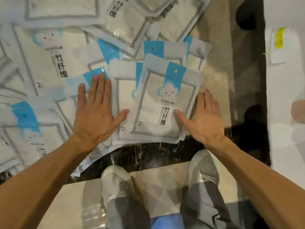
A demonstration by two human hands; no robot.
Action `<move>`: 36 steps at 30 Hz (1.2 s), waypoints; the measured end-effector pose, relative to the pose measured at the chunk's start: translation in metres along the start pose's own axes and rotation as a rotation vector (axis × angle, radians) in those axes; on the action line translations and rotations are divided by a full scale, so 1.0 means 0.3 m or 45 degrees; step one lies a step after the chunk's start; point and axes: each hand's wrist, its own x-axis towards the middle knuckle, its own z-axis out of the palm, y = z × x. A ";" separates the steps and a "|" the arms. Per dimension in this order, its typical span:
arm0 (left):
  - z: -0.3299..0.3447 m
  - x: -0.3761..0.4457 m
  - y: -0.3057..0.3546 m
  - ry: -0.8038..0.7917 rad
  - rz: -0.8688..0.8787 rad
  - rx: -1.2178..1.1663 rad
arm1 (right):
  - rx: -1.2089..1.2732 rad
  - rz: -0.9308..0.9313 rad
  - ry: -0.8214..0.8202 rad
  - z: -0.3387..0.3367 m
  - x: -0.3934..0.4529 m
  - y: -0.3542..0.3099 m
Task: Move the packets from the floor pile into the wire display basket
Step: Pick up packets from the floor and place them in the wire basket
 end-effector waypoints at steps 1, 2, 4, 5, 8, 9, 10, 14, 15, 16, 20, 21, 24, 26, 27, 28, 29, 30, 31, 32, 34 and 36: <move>0.028 0.000 -0.001 0.015 0.007 0.009 | 0.071 0.030 -0.033 0.040 0.004 -0.007; 0.047 0.001 -0.001 0.029 0.016 0.016 | 0.151 0.058 -0.050 0.074 0.006 -0.013; 0.076 0.006 -0.002 0.045 0.029 0.031 | 0.312 0.082 -0.018 0.122 0.009 -0.022; 0.084 0.008 -0.002 0.047 0.032 0.041 | 0.377 0.082 0.013 0.136 0.010 -0.024; 0.092 0.008 -0.003 0.050 0.059 0.065 | 0.551 0.134 0.054 0.153 0.016 -0.020; 0.089 0.006 -0.005 0.062 0.070 0.047 | 0.614 0.154 0.073 0.155 0.018 -0.015; 0.083 0.003 -0.006 0.082 0.074 0.005 | 0.678 0.166 0.103 0.158 0.021 -0.009; 0.046 -0.001 0.005 0.192 0.025 -0.331 | 0.881 0.233 0.172 0.141 0.031 0.015; 0.035 -0.001 0.010 0.217 -0.009 -0.428 | 0.924 0.260 0.168 0.131 0.031 0.018; 0.024 0.001 0.015 0.231 -0.056 -0.521 | 0.964 0.280 0.166 0.119 0.030 0.020; -0.041 0.003 0.055 0.234 -0.267 -0.782 | 1.118 0.305 0.182 0.068 0.029 0.037; -0.066 0.000 0.069 0.212 -0.314 -0.866 | 1.178 0.318 0.183 0.045 0.029 0.038; -0.153 -0.014 0.090 0.103 -0.494 -1.290 | 1.425 0.332 0.097 -0.040 0.026 0.041; -0.209 -0.028 0.080 0.073 -0.559 -1.514 | 1.583 0.316 0.018 -0.110 0.013 0.041; -0.235 -0.036 0.067 0.081 -0.584 -1.557 | 1.618 0.301 -0.002 -0.146 0.006 0.035; -0.268 -0.043 0.058 0.088 -0.610 -1.581 | 1.646 0.285 -0.016 -0.182 -0.002 0.031; -0.299 -0.051 0.045 0.098 -0.644 -1.574 | 1.672 0.279 -0.024 -0.223 -0.012 0.022; -0.330 -0.058 0.029 0.115 -0.684 -1.575 | 1.691 0.268 -0.034 -0.269 -0.021 0.009; -0.363 -0.063 0.013 0.139 -0.733 -1.596 | 1.701 0.254 -0.042 -0.318 -0.031 -0.005; -0.403 -0.069 -0.001 0.166 -0.774 -1.652 | 1.691 0.250 -0.052 -0.368 -0.039 -0.018; -0.494 -0.086 -0.040 0.207 -0.827 -1.775 | 1.673 0.235 -0.072 -0.475 -0.063 -0.055; -0.602 -0.104 -0.078 0.206 -0.868 -1.892 | 1.695 0.228 -0.090 -0.594 -0.091 -0.099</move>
